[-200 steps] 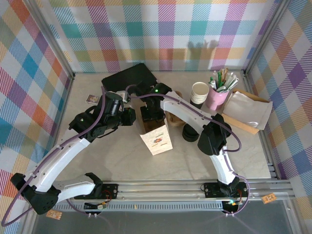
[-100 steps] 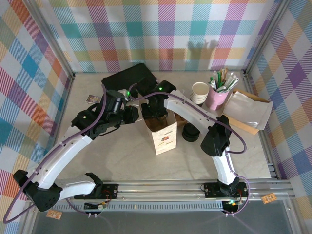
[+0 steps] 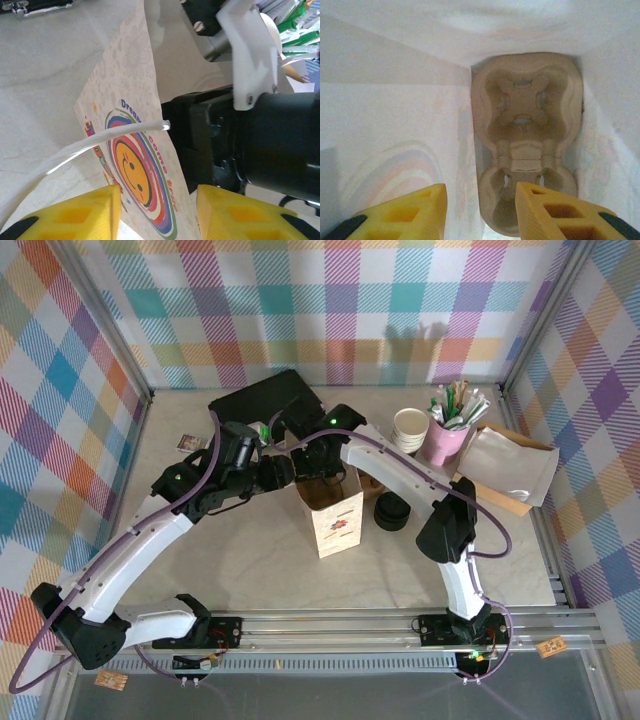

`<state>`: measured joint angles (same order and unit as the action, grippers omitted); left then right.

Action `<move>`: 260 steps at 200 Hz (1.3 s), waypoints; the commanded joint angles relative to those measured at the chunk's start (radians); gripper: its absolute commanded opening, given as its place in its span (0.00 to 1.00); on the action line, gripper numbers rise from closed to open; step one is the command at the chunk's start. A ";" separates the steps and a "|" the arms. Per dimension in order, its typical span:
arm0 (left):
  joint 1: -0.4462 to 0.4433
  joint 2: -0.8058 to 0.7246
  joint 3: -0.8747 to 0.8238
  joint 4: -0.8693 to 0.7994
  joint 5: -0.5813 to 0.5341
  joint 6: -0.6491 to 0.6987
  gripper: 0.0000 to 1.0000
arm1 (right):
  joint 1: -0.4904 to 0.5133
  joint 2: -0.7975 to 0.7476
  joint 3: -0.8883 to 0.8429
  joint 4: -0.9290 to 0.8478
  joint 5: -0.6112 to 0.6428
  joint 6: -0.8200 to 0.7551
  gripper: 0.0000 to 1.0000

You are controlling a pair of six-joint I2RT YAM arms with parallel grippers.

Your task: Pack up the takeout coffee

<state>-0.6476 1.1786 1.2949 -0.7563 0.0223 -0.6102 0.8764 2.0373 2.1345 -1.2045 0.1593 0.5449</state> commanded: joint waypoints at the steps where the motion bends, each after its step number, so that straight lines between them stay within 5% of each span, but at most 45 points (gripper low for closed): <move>1: -0.009 0.006 0.018 -0.016 0.013 -0.014 0.44 | 0.008 -0.081 0.013 0.029 0.024 -0.005 0.40; 47: -0.009 -0.021 0.015 -0.012 -0.036 -0.018 0.43 | 0.008 -0.116 0.016 0.041 0.042 0.010 0.38; 260: -0.009 0.045 0.015 0.019 0.073 -0.052 0.50 | -0.005 -0.248 0.074 0.025 0.204 -0.028 0.37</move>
<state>-0.6476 1.2037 1.2953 -0.7277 0.0666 -0.6445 0.8783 1.8507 2.1899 -1.1713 0.3252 0.5369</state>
